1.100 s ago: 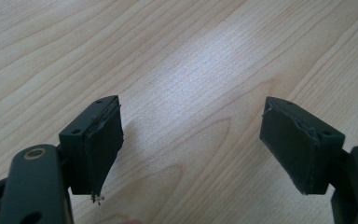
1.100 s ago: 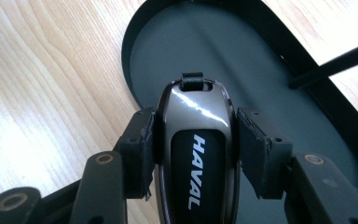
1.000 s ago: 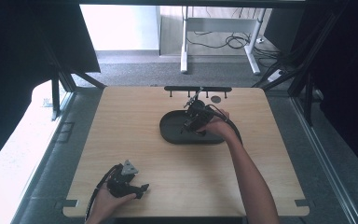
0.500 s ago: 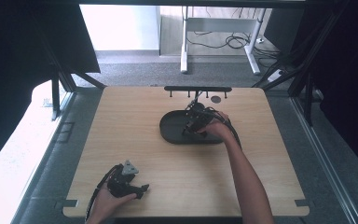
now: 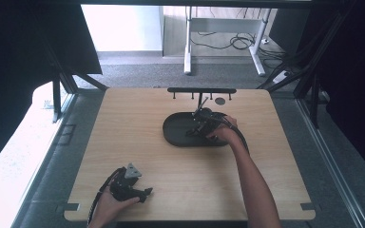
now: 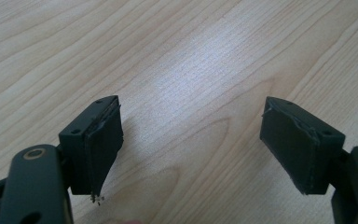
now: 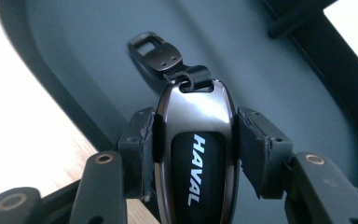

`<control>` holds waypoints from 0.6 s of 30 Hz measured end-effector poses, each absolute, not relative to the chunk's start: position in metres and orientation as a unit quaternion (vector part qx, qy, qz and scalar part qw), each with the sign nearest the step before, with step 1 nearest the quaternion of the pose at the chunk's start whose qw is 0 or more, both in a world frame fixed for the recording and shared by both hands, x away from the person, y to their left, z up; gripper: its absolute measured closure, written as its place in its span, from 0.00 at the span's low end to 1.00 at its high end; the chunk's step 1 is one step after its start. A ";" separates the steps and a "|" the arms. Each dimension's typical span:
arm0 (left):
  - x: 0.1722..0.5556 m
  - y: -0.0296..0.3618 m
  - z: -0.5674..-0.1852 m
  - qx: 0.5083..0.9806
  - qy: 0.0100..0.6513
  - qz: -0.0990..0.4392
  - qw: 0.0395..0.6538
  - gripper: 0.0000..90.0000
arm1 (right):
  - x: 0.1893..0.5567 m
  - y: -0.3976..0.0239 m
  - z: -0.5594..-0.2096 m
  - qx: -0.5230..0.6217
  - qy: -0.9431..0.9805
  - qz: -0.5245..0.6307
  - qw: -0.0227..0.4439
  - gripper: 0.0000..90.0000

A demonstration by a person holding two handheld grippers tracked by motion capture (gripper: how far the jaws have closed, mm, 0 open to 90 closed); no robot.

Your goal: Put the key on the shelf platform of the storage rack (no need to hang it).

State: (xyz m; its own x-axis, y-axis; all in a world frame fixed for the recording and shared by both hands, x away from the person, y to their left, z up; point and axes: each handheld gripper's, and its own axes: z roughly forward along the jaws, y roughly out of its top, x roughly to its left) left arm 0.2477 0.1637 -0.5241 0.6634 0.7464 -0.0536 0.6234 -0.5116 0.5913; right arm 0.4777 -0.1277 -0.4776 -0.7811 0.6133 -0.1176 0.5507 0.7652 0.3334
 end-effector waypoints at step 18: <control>0.248 0.164 -0.525 0.863 0.396 0.101 0.297 0.24 | 0.477 -0.135 -0.491 0.322 0.930 0.124 0.122 0.47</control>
